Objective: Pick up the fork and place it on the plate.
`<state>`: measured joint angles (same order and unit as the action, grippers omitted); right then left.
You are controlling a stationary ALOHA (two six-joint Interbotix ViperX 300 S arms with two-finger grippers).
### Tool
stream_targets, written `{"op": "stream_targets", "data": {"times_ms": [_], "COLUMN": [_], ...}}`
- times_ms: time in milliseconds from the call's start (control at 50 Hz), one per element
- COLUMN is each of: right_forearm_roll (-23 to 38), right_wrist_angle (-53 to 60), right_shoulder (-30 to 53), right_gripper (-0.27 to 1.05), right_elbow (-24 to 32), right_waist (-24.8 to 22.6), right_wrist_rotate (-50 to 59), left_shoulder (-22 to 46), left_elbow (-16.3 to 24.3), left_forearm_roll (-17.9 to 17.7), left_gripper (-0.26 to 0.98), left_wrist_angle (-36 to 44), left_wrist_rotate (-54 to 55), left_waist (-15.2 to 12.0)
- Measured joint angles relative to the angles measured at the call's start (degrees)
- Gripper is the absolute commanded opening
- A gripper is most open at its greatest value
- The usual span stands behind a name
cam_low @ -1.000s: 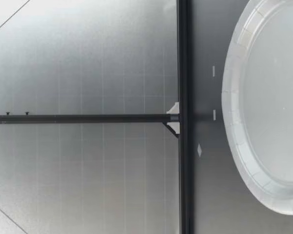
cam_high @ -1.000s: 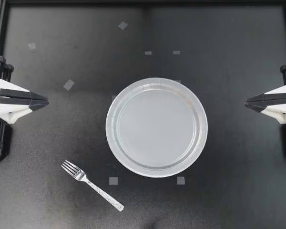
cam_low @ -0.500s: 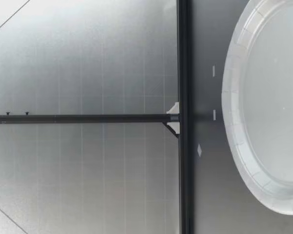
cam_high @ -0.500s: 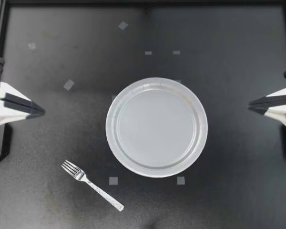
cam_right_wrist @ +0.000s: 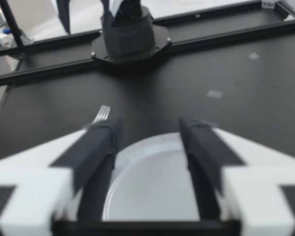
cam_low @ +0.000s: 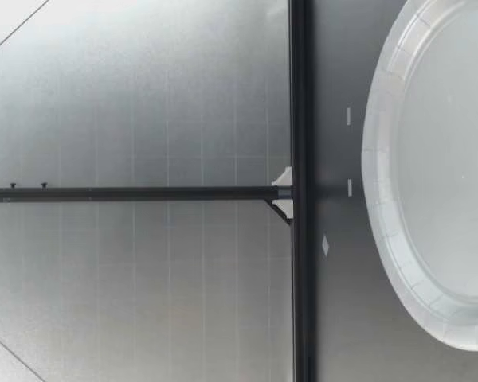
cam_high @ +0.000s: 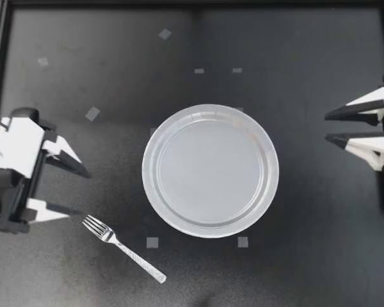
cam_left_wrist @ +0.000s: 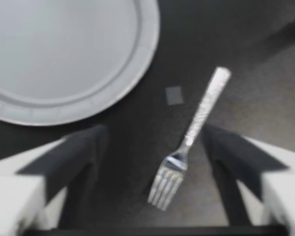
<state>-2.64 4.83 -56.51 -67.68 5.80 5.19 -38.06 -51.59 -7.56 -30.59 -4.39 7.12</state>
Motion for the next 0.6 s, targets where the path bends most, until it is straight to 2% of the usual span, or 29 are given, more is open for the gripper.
{"op": "stream_targets", "data": {"times_ms": [100, 260, 420, 600], "right_forearm_roll": [0.00, 0.00, 0.00, 0.00], "right_wrist_angle": [0.70, 2.81, 3.43, 4.13], "right_shoulder": [1.85, 3.96, 4.04, 3.87], "right_gripper": [0.56, 0.56, 0.56, 0.56], "right_elbow": [-0.70, -0.70, -1.41, -2.02], "right_waist": [0.09, 0.09, 0.09, 0.09], "right_wrist_rotate": [1.05, 1.23, 1.23, 1.23], "left_shoulder": [4.48, 13.71, 25.49, 34.37], "left_elbow": [-2.37, -2.29, 2.11, 6.24], "left_forearm_roll": [-0.09, -0.18, -0.18, -0.18], "left_gripper": [0.62, 0.62, 0.62, 0.61], "left_wrist_angle": [6.59, 12.57, 11.95, 5.98], "left_wrist_rotate": [-2.81, -4.66, -5.45, -6.06], "left_waist": [2.37, 5.01, 8.88, 9.40]}}
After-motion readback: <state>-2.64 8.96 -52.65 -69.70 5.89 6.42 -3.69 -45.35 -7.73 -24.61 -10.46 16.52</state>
